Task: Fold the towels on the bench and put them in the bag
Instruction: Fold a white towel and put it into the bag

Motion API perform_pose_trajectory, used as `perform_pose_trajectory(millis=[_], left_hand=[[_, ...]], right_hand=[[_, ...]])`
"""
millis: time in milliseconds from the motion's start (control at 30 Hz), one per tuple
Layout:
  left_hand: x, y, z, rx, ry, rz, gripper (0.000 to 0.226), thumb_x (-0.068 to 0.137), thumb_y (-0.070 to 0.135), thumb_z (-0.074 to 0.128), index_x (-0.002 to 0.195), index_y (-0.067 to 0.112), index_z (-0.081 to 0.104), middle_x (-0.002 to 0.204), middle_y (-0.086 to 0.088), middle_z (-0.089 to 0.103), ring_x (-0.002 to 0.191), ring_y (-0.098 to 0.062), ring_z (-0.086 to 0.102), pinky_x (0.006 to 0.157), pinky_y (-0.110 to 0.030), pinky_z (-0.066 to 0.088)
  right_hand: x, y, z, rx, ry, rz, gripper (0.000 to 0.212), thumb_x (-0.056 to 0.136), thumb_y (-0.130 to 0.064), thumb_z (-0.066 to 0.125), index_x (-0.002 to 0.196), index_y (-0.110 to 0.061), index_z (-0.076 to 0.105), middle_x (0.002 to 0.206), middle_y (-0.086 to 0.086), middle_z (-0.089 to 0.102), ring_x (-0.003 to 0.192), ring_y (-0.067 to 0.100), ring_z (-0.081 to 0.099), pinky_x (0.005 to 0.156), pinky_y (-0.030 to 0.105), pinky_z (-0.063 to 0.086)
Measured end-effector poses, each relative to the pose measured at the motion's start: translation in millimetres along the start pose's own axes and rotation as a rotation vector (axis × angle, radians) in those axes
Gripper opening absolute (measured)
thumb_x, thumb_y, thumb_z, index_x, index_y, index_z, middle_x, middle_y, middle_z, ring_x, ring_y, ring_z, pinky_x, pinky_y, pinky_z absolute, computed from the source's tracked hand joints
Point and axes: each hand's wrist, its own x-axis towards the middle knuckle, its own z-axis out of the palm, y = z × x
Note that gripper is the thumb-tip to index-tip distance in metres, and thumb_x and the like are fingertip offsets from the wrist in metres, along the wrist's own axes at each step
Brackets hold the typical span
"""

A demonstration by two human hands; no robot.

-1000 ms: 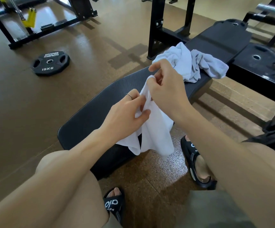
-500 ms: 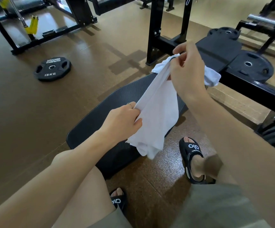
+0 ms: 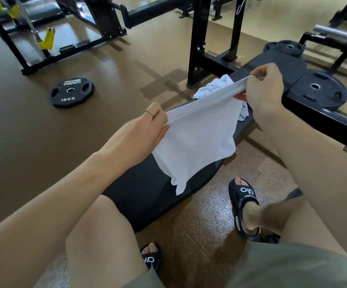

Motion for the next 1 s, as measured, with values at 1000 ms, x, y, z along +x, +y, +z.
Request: perform_pose_trajectory(millis=[1000], left_hand=[[-10.6,-21.1,-38.0,-0.338,0.178,-0.025,0.01,0.099,0.023,0.061,0.092,0.017,0.064,0.086,0.007,0.063,0.084,-0.016,0.061,0.08,-0.042,0.052]], right_hand=[[-89.3,-25.6,26.9,-0.222,-0.731,-0.514,0.022,0.086,-0.003,0.057,0.094,-0.022,0.061,0.088,0.003,0.064,0.081,0.018,0.061,0.079,0.046,0.054]])
